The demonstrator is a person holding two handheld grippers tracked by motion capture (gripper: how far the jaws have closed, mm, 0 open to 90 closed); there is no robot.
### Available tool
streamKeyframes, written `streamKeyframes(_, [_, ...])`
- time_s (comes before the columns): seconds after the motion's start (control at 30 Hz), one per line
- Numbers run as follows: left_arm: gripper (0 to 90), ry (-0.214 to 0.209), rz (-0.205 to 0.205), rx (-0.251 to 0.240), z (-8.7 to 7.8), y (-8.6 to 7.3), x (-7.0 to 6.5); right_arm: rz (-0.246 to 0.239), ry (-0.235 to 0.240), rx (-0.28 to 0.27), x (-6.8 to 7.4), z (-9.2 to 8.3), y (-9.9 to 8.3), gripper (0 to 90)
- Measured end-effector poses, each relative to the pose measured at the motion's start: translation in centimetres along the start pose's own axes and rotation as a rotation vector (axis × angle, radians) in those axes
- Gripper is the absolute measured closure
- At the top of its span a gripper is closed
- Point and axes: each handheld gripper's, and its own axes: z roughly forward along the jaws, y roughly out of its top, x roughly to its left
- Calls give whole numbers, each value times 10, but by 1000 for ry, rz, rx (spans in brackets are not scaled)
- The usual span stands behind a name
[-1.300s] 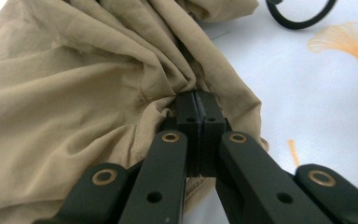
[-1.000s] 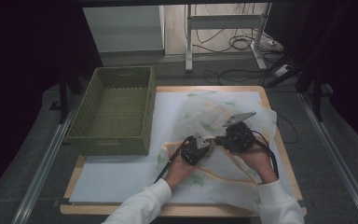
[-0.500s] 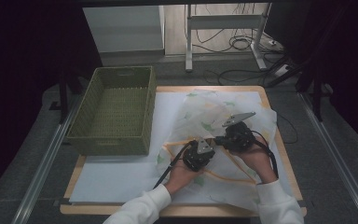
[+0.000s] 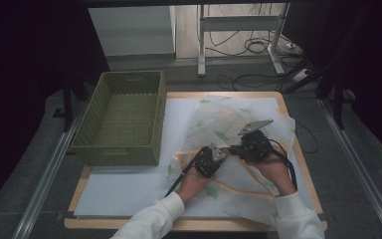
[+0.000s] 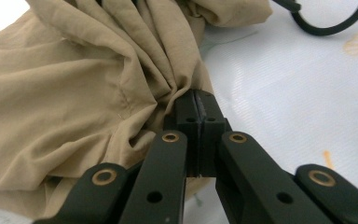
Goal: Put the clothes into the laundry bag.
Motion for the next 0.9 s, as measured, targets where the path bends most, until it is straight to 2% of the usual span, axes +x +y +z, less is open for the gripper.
streamKeyframes(0.13, [900, 10, -10, 6, 0, -1, 4, 4, 2, 3, 1, 1, 0, 870])
streamKeyframes(0.37, [900, -5, -20, 2, -2, -1, 3, 9, 3, 6, 0, 1, 0, 870])
streamKeyframes(0.6, [900, -57, -13, -15, -12, -2, -2, 5, 4, 10, -1, 2, -1, 869])
streamKeyframes(0.9, [900, -148, -52, -33, -31, -10, -2, 8, 6, 15, -1, 4, -2, 869])
